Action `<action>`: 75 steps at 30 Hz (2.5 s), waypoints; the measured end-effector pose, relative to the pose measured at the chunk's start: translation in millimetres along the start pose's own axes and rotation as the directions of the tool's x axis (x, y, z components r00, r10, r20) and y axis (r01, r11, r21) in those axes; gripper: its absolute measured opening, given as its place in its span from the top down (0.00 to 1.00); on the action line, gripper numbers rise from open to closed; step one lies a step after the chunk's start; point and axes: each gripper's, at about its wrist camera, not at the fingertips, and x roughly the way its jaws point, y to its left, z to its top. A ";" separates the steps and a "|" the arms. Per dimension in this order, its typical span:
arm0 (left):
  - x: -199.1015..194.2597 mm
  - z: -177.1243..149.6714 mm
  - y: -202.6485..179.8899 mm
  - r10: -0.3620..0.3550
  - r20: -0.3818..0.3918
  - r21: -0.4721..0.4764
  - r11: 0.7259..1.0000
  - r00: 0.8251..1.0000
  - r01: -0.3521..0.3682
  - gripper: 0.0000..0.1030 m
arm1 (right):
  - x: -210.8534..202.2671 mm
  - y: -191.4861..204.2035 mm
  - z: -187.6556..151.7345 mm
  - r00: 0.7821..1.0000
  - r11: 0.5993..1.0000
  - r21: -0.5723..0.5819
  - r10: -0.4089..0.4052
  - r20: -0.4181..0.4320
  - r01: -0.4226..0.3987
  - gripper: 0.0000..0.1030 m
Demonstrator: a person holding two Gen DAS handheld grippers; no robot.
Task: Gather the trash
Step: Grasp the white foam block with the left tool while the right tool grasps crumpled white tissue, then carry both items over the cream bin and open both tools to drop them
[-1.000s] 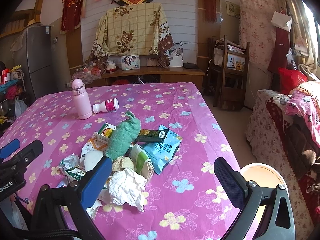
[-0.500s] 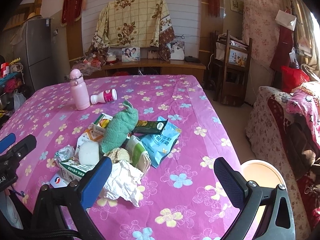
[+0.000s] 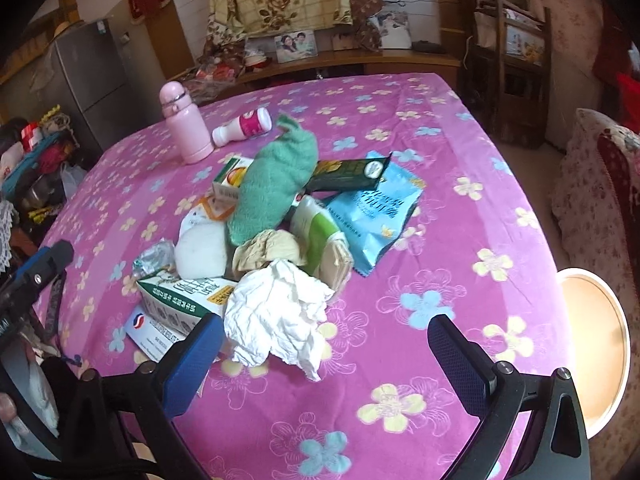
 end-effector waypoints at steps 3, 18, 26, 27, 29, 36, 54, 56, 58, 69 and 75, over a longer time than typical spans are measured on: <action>4.7 -0.1 3.6 0.000 -0.017 0.003 1.000 1.000 0.000 0.00 | 9.7 5.0 0.3 0.999 0.999 0.001 0.036 -0.005 -0.036 0.00; 34.3 12.4 -12.8 -0.086 -0.114 0.048 0.995 0.990 0.092 0.00 | 40.4 -14.0 0.3 0.983 0.983 0.080 0.174 -0.066 -0.168 0.67; 76.4 18.6 -59.6 -0.137 -0.243 0.118 0.978 0.960 0.170 0.00 | 3.1 -31.1 3.6 0.988 0.986 0.064 0.154 -0.001 -0.154 0.68; 80.9 18.2 -65.7 -0.140 -0.256 0.126 0.976 0.956 0.177 0.00 | 1.1 -33.4 3.2 0.988 0.986 0.064 0.151 -0.001 -0.151 0.68; 89.3 16.9 -77.3 -0.138 -0.280 0.141 0.973 0.950 0.183 0.00 | -2.3 -37.6 1.1 0.989 0.987 0.068 0.148 0.001 -0.147 0.68; 115.8 8.8 -91.5 -0.106 -0.390 0.163 0.970 0.915 0.182 0.56 | -9.8 -50.7 -4.3 0.989 0.985 0.088 0.150 0.014 -0.151 0.68; 28.2 28.9 -149.3 -0.323 -0.297 0.180 0.905 0.899 0.385 0.60 | -62.2 -112.4 -17.9 0.995 0.989 0.140 0.040 0.092 -0.052 0.68; 23.6 24.3 -172.3 -0.353 -0.310 0.193 0.886 0.882 0.423 0.60 | -70.8 -133.1 -23.8 0.996 0.986 0.165 0.001 0.093 -0.016 0.68; 21.0 17.6 -199.2 -0.382 -0.332 0.205 0.863 0.863 0.461 0.60 | -78.5 -158.9 -30.4 0.995 0.978 0.209 -0.033 0.091 0.013 0.68; 25.7 -17.9 -328.5 -0.476 -0.423 0.240 0.761 0.771 0.602 0.60 | -101.7 -286.5 -78.5 0.978 0.890 0.421 -0.207 0.038 0.173 0.68; 40.2 -30.0 -376.3 -0.510 -0.435 0.233 0.733 0.742 0.639 0.56 | -91.2 -320.4 -94.4 0.976 0.858 0.477 -0.220 0.007 0.190 0.67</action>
